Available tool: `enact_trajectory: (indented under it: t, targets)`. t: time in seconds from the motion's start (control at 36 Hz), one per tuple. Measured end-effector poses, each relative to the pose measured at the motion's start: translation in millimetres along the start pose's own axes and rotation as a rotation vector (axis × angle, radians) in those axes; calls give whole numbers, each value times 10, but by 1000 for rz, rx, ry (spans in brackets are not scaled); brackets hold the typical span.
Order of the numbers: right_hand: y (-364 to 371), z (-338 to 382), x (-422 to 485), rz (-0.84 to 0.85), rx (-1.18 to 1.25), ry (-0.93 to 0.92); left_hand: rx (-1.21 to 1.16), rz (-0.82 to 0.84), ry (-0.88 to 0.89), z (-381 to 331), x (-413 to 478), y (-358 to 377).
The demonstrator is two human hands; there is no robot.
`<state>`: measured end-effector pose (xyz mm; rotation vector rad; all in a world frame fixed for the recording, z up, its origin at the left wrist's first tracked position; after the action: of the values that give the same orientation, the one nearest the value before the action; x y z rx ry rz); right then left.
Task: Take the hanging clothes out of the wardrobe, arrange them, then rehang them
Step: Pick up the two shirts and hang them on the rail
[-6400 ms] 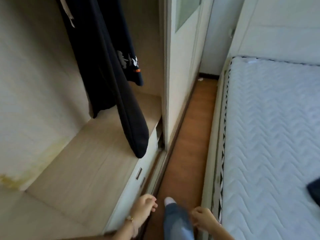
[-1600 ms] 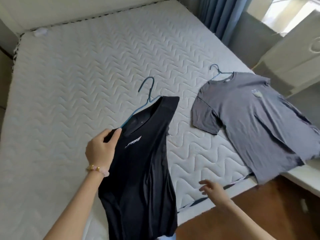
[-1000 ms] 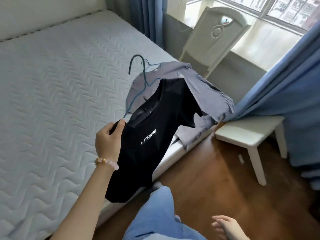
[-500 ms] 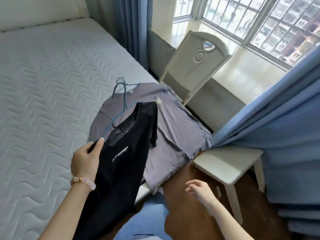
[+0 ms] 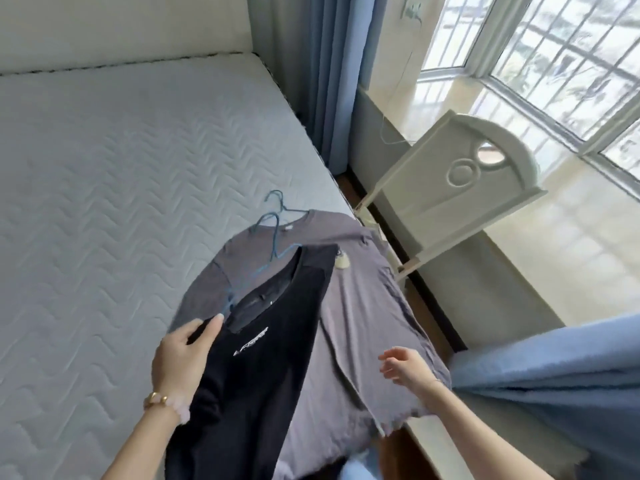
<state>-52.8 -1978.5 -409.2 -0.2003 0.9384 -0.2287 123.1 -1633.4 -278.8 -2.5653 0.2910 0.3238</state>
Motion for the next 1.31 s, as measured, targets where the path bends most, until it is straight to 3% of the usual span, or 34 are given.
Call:
enact_trajectory:
  t: [0.22,0.61,0.72,0.94,1.14,1.31]
  targets:
    - [-460,975,1422,142,-229,-93,-83,-63,-226,275,177,558]
    - [-509,2627,3591,139,-716,-278,-36,-122,-470,710,884,1030]
    - [-452,2806,4056,132,-826,-318,79,-90,-527,767,1184,1216]
    - [-464,2938,4699,30,-941,-362,143,-246,-649,1077,1275,1141]
    - [-457,3005,5011,-46,-1002,-320,216,-250,-562,1026,1318,1204]
    - [-472,2940,4997,44,-1053,-242,204,-197,-554,815,1338,1224]
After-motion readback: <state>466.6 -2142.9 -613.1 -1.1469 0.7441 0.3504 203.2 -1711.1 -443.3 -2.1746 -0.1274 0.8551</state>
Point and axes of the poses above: each hand's wrist, its own x-axis towards the middle knuckle, its own y-axis out of the palm, z = x × y, the point moved 6 cm from there along x, towards the middle knuckle, and after that the axes turned 10 degrees about z, right-handed, at the moved point
